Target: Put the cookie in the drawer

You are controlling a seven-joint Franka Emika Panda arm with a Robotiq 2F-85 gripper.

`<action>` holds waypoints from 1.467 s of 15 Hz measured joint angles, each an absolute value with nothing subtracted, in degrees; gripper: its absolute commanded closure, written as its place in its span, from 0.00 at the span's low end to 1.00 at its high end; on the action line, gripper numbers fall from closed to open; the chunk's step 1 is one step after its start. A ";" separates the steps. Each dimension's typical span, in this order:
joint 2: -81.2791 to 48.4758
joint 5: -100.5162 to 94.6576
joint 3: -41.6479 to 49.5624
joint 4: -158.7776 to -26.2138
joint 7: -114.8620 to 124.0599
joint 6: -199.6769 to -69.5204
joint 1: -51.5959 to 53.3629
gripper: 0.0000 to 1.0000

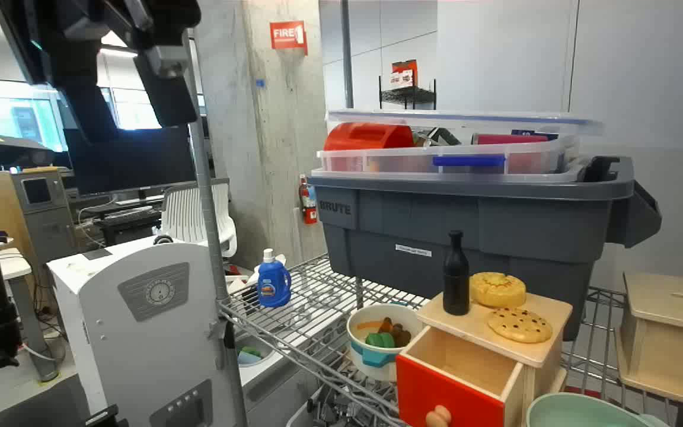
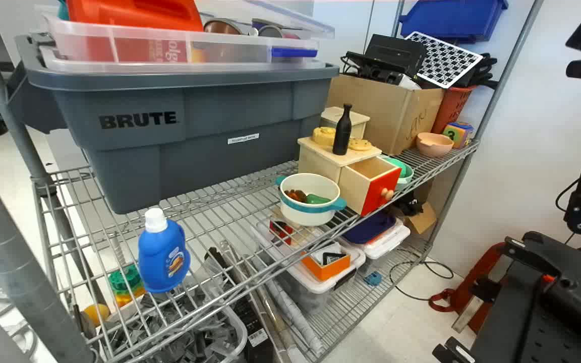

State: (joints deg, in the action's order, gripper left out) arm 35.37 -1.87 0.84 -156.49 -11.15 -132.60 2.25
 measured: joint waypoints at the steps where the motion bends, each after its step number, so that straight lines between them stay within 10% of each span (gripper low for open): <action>1: 35.37 -1.87 0.84 -156.45 -11.15 -132.60 2.25 0.00; 22: 34.44 -1.87 2.02 -156.22 -11.14 -132.60 2.14 0.00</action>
